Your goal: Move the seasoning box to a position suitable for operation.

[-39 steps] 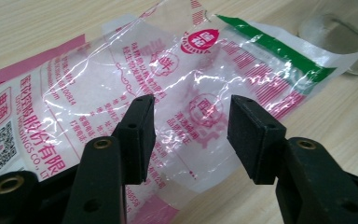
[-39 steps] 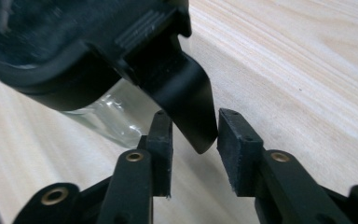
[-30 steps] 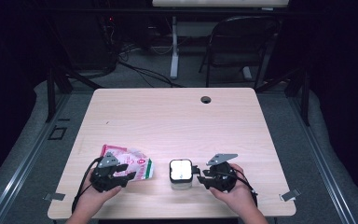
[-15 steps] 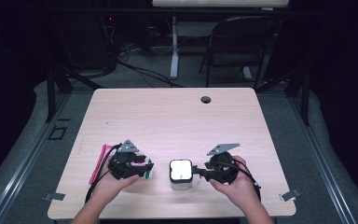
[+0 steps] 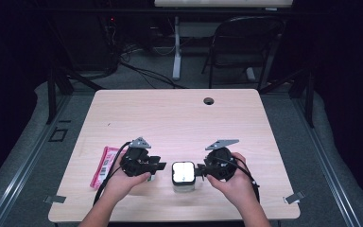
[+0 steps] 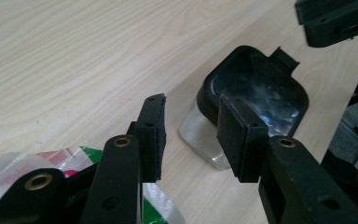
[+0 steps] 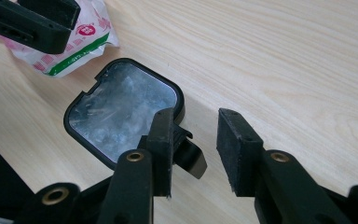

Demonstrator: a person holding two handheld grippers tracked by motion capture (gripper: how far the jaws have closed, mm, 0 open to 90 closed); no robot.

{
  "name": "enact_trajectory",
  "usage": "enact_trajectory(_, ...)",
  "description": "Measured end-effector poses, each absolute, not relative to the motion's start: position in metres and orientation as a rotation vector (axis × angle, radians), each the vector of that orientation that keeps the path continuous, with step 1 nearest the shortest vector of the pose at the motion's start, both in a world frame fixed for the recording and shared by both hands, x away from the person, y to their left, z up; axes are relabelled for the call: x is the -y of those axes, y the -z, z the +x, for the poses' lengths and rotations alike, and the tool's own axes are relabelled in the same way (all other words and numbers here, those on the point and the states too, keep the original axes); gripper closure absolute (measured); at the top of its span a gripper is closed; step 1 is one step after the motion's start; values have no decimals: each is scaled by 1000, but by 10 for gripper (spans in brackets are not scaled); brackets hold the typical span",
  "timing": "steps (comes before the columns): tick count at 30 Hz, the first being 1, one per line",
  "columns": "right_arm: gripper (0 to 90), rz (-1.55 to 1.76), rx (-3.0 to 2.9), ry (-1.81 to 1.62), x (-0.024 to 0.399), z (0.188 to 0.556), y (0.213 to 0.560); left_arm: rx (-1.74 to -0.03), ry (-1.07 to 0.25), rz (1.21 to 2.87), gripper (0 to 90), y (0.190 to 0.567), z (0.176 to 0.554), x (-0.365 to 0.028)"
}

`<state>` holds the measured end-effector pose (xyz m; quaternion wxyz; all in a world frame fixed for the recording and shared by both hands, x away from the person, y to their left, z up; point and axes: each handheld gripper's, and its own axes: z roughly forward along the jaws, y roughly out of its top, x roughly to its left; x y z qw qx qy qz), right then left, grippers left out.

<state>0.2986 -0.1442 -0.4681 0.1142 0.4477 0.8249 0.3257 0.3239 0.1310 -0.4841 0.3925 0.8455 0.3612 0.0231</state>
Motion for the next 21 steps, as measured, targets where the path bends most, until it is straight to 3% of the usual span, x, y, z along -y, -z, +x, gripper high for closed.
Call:
enact_trajectory(8, 762, 1342, -2399, -1033, 145, 298, 473, -867, -91, 2207, 672, 491, 316, -127)
enact_trajectory(21, 803, 1378, -2425, -1025, 141, 301, 485, -806, -88, 2269, 795, 501, 308, -123)
